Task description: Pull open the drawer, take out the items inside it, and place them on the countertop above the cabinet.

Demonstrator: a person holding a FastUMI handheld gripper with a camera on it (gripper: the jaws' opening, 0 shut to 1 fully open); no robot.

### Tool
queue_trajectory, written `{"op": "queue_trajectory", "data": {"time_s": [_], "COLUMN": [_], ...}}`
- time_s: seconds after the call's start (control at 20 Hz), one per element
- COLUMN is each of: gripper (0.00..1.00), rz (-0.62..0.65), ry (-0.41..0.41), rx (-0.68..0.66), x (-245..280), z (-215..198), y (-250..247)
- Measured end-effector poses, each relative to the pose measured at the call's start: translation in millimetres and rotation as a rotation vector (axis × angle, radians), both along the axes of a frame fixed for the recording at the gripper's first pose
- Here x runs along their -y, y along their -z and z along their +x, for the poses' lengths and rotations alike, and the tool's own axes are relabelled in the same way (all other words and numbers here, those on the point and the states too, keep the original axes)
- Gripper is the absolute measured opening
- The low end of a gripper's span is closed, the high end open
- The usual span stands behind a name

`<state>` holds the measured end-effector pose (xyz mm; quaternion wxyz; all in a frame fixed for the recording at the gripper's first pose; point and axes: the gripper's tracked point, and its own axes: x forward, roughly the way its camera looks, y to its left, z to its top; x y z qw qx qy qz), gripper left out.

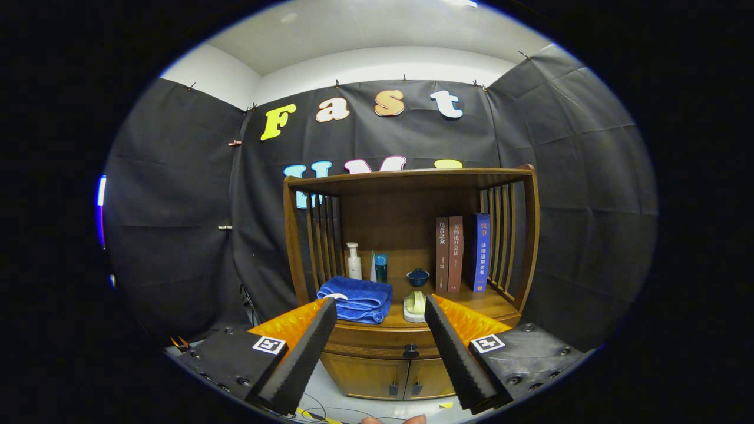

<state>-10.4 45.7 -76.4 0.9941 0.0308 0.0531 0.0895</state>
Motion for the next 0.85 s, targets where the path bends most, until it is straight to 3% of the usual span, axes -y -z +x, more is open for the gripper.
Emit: {"op": "queue_trajectory", "data": {"time_s": [0.85], "gripper": [0.98], "rz": [-0.033], "ry": [-0.035], "rx": [-0.007], "x": [-17], "z": [5], "y": [11]}}
